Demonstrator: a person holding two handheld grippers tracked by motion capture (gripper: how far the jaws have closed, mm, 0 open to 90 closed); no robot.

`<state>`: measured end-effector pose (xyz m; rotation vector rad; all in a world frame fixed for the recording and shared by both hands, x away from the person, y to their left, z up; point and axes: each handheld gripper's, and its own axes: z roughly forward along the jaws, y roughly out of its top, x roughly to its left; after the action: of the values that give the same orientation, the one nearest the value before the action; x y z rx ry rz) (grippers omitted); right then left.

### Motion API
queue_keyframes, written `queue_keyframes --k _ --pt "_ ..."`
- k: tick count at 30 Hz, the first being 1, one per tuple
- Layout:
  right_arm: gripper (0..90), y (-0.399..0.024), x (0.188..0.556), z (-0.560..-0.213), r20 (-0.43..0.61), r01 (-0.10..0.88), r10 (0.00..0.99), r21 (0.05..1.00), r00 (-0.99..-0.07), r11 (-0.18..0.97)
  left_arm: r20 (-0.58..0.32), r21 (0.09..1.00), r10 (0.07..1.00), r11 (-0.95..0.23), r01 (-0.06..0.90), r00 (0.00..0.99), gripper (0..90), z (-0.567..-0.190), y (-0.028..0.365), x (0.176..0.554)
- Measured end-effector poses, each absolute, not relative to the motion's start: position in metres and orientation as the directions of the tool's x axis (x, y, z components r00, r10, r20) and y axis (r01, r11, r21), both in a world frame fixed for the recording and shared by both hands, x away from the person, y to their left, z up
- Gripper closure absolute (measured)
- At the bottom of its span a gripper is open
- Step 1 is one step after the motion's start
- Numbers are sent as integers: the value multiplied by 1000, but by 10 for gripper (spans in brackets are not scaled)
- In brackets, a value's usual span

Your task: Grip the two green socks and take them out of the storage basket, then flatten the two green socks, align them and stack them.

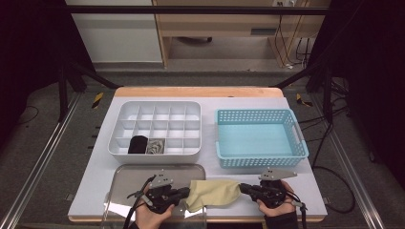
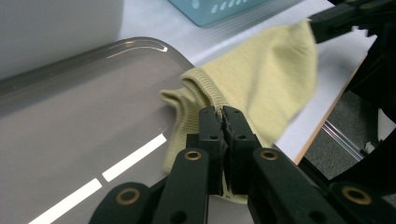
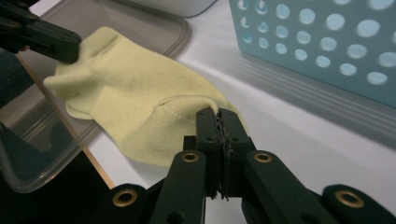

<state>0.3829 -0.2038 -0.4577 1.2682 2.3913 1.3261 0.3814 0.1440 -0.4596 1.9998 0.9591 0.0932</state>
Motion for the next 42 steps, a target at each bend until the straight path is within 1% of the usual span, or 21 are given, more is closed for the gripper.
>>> queue_keyframes --k 4,7,10,12,15,19,21,23,25,26,29,31,33,36,38,40,42 --pt "887 -202 385 -459 271 624 729 735 -629 265 -257 734 669 -335 591 698 866 -464 145 387" --pt "883 -197 388 -467 248 635 743 715 -621 292 -251 729 675 -340 595 694 866 -465 146 389" --pt "874 -196 389 -471 250 650 746 697 -618 304 -244 728 676 -345 592 695 862 -468 146 391" --pt "847 -197 390 -471 229 635 752 709 -618 306 -234 727 678 -354 588 697 855 -469 146 391" --pt "852 -199 390 -470 214 625 758 718 -616 305 -235 728 680 -350 589 695 846 -468 147 391" --pt "832 -200 388 -469 211 617 762 730 -612 293 -244 737 684 -330 590 688 822 -465 153 388" --pt "821 -200 387 -466 213 610 764 741 -610 280 -254 734 687 -322 598 681 800 -464 156 387" --pt "770 -200 386 -465 214 602 762 751 -611 272 -259 734 689 -315 602 677 771 -464 158 385" --pt "754 -198 387 -468 217 610 764 743 -608 274 -254 732 689 -322 600 679 738 -464 157 383" --pt "755 -197 387 -470 218 616 765 737 -606 278 -249 732 688 -326 598 681 714 -465 156 382" --pt "779 -196 388 -476 214 622 767 728 -605 288 -235 722 696 -343 601 679 683 -470 153 381" --pt "792 -196 388 -477 212 622 768 728 -604 288 -237 703 697 -357 614 676 687 -475 149 381" --pt "821 -196 388 -479 208 625 772 725 -600 291 -214 707 702 -368 603 680 704 -475 146 379" --pt "871 -196 389 -481 204 627 772 720 -602 299 -201 707 705 -376 599 680 748 -475 145 379" --pt "876 -196 388 -481 206 629 772 719 -601 298 -206 704 704 -376 603 680 773 -475 145 379" --pt "863 -196 388 -481 203 629 779 721 -594 292 -211 703 701 -375 604 682 793 -476 145 379" --pt "791 -196 388 -480 195 626 787 725 -586 287 -219 704 699 -370 606 680 801 -476 145 379"
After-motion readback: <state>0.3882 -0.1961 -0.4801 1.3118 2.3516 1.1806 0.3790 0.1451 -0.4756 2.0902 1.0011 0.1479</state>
